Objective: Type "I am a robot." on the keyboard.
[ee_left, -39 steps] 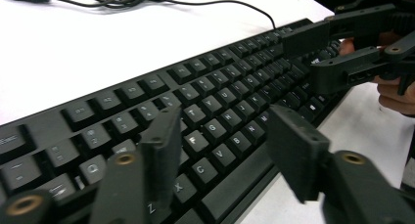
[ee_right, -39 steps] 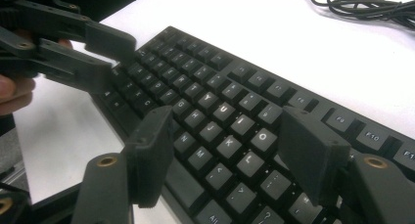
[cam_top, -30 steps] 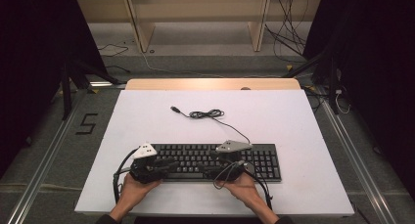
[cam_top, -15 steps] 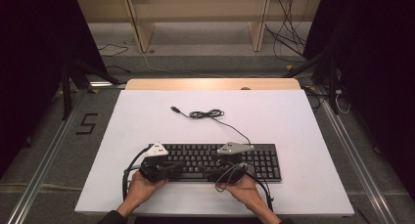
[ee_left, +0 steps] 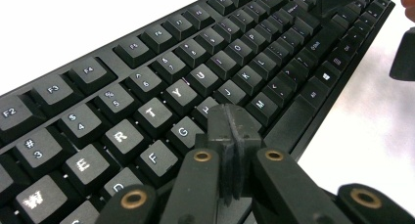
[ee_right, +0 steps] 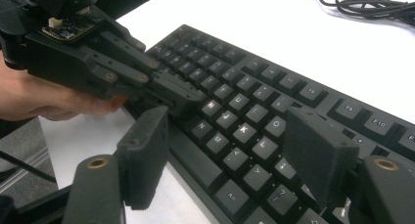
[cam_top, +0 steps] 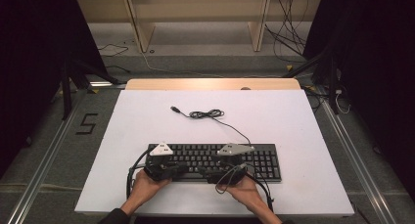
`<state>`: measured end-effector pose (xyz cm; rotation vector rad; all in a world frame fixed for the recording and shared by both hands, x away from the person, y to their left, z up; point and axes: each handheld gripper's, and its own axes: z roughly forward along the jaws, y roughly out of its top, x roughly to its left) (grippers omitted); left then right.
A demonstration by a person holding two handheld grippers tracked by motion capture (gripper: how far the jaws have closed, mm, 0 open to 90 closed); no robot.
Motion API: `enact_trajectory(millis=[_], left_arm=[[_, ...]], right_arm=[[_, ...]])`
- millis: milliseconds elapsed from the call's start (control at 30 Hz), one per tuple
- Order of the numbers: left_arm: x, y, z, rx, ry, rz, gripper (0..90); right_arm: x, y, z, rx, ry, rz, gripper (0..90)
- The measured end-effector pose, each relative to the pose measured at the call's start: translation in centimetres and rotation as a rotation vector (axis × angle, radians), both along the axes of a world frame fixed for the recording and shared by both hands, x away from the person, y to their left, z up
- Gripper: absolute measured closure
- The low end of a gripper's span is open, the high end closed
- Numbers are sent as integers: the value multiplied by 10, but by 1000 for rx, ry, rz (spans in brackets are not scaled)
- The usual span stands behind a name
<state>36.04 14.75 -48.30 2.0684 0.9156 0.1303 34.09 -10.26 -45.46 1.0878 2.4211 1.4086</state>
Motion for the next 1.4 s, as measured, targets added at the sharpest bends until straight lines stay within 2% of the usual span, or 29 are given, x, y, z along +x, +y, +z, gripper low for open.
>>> enact_trajectory(millis=[33,367,467,700,967,1400], left_arm=[[0,-1,-1,16,5,0,891],[-2,-2,0,20,-8,0,890],[-3,0,3,7,-22,9,888],[-4,11,14,-57,-45,40,843],[-4,24,18,-83,-43,71,746],[-3,40,22,-133,-28,136,512]], right_arm=[[0,0,0,0,-1,0,348],[-1,0,0,0,-2,1,348],[0,-1,1,0,-4,0,348],[0,-1,0,2,-4,0,348],[-1,0,0,2,-3,2,348],[0,1,-1,0,-3,5,346]])
